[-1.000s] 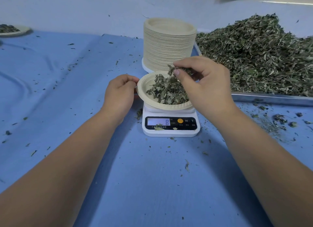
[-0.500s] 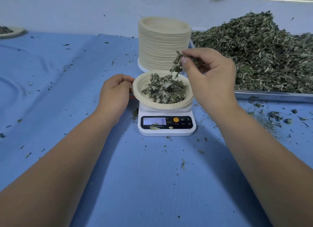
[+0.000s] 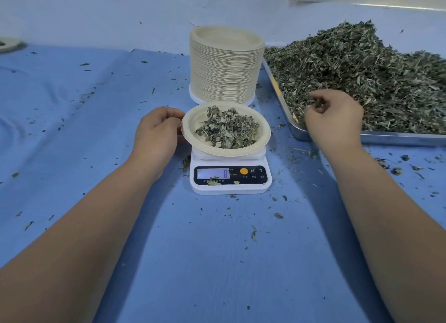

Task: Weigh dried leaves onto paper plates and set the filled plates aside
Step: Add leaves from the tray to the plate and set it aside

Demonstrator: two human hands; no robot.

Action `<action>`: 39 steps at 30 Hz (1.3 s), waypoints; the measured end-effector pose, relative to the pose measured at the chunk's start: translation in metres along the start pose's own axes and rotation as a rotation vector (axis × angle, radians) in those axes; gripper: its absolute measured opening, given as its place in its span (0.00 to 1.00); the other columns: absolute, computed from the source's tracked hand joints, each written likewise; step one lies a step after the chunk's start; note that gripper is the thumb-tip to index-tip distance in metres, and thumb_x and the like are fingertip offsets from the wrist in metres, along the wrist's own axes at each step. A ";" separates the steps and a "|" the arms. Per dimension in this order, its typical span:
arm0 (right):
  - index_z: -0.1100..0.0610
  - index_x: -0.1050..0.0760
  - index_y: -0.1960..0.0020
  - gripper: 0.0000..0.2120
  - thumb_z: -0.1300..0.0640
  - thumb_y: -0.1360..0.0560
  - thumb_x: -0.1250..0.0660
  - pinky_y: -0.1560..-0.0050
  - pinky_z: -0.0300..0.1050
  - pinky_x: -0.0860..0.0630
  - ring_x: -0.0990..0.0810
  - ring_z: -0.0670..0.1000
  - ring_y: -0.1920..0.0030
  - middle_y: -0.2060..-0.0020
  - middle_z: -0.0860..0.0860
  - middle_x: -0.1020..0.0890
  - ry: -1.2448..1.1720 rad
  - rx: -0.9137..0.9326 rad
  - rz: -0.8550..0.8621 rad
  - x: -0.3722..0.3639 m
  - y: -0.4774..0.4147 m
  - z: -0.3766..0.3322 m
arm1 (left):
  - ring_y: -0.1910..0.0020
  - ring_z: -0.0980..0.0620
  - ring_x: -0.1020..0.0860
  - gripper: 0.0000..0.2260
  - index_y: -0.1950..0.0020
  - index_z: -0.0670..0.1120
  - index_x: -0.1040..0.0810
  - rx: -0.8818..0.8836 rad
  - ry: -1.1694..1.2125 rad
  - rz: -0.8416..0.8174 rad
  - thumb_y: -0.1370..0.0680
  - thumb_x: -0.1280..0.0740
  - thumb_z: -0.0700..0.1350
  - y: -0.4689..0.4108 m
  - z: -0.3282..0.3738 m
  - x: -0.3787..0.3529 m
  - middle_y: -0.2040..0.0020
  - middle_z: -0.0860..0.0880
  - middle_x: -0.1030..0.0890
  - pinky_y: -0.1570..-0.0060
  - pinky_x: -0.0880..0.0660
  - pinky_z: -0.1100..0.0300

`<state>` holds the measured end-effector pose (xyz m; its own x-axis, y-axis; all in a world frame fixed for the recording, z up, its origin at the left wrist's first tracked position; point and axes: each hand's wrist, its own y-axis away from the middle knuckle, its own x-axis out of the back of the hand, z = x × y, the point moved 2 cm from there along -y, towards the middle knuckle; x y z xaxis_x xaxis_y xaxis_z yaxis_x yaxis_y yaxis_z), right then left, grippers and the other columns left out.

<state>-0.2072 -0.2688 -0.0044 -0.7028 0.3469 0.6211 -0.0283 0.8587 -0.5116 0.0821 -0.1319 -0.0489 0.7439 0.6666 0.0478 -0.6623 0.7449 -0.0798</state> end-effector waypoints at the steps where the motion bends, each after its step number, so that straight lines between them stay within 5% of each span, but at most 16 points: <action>1: 0.50 0.19 0.36 0.17 0.56 0.24 0.35 0.48 0.42 0.24 0.20 0.49 0.54 0.45 0.50 0.16 0.015 0.020 -0.006 -0.001 0.001 -0.003 | 0.62 0.56 0.17 0.12 0.53 0.46 0.17 -0.001 -0.001 0.002 0.23 0.40 0.36 0.000 0.000 0.000 0.59 0.50 0.14 0.63 0.22 0.66; 6: 0.51 0.18 0.37 0.15 0.56 0.21 0.35 0.46 0.42 0.25 0.20 0.50 0.54 0.45 0.50 0.16 0.031 0.119 -0.040 -0.005 0.006 -0.015 | 0.62 0.56 0.17 0.12 0.54 0.47 0.17 -0.005 -0.003 -0.004 0.24 0.40 0.36 0.000 0.000 0.000 0.60 0.51 0.14 0.63 0.22 0.67; 10: 0.54 0.17 0.40 0.14 0.59 0.21 0.37 0.43 0.54 0.22 0.20 0.59 0.53 0.51 0.53 0.14 0.100 0.191 -0.059 -0.004 0.010 -0.022 | 0.61 0.55 0.17 0.12 0.52 0.47 0.17 0.003 -0.013 -0.007 0.24 0.39 0.37 -0.002 -0.002 0.001 0.57 0.49 0.14 0.61 0.21 0.64; 17: 0.55 0.18 0.43 0.13 0.56 0.22 0.37 0.45 0.55 0.23 0.21 0.62 0.52 0.54 0.54 0.15 0.236 0.146 -0.187 -0.005 0.012 -0.021 | 0.61 0.56 0.17 0.12 0.51 0.46 0.17 -0.010 -0.019 0.001 0.23 0.40 0.37 -0.002 -0.002 0.000 0.56 0.48 0.14 0.61 0.22 0.65; 21: 0.54 0.17 0.48 0.11 0.55 0.22 0.38 0.56 0.47 0.23 0.21 0.57 0.59 0.61 0.50 0.17 0.084 0.272 -0.121 -0.002 0.017 -0.041 | 0.65 0.57 0.19 0.12 0.52 0.46 0.18 -0.003 0.039 0.013 0.21 0.41 0.37 -0.001 0.000 -0.001 0.53 0.47 0.16 0.64 0.23 0.66; 24: 0.51 0.22 0.54 0.10 0.48 0.21 0.39 0.63 0.45 0.25 0.22 0.53 0.66 0.66 0.50 0.19 0.149 0.271 -0.277 -0.008 0.023 -0.049 | 0.63 0.56 0.18 0.12 0.51 0.46 0.18 0.010 0.070 0.014 0.20 0.41 0.38 -0.001 0.001 0.000 0.50 0.46 0.15 0.64 0.22 0.65; 28: 0.51 0.30 0.66 0.21 0.42 0.18 0.41 0.69 0.44 0.37 0.28 0.50 0.70 0.73 0.50 0.27 0.173 0.190 -0.399 -0.020 0.031 -0.054 | 0.65 0.57 0.19 0.13 0.49 0.49 0.15 -0.005 -0.006 0.018 0.21 0.39 0.40 -0.001 0.001 0.001 0.52 0.50 0.14 0.65 0.26 0.62; 33: 0.56 0.21 0.67 0.19 0.49 0.21 0.36 0.76 0.41 0.33 0.29 0.50 0.76 0.74 0.52 0.20 -0.010 0.034 -0.458 -0.020 0.031 -0.058 | 0.74 0.55 0.29 0.14 0.55 0.50 0.12 -0.007 -0.002 -0.007 0.24 0.37 0.39 0.001 0.004 0.003 0.68 0.52 0.20 0.76 0.34 0.66; 39: 0.58 0.20 0.50 0.04 0.58 0.21 0.32 0.78 0.38 0.41 0.37 0.48 0.77 0.72 0.51 0.21 -0.590 -0.265 -0.600 -0.024 0.037 -0.071 | 0.72 0.50 0.28 0.14 0.59 0.43 0.13 0.008 0.131 0.060 0.28 0.39 0.37 0.003 0.018 0.012 0.63 0.42 0.19 0.75 0.33 0.65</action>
<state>-0.1408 -0.2187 0.0045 -0.8771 -0.3788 0.2953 -0.3959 0.9183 0.0021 0.0872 -0.1215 -0.0305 0.7078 0.7010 -0.0872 -0.7063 0.7043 -0.0706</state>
